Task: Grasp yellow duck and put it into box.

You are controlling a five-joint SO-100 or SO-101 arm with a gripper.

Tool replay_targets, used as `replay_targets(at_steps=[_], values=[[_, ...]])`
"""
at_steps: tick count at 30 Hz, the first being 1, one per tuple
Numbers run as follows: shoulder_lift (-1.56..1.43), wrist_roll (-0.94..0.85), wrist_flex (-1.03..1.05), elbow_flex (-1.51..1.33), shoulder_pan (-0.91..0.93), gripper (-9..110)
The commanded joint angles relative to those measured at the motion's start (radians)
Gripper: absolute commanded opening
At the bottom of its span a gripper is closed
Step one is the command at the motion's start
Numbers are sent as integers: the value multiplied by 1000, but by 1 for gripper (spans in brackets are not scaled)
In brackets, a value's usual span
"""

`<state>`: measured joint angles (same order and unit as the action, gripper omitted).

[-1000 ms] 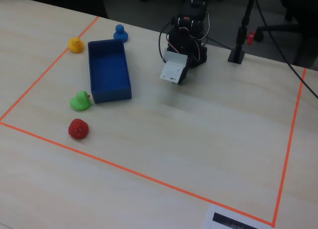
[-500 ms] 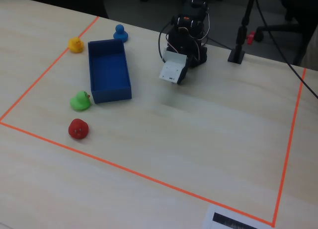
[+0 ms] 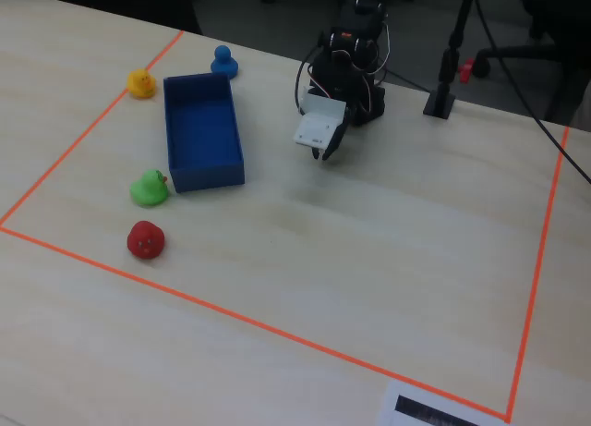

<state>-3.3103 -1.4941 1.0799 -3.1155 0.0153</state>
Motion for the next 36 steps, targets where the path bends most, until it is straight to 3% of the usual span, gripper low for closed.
replay_targets(at_steps=[1,12,20,36], values=[[-2,60,-212,81,25,0],[155,199,-373,448,69,0],[742,298,-382,1058,354,0],[1315,403,-330,1795,900,0]])
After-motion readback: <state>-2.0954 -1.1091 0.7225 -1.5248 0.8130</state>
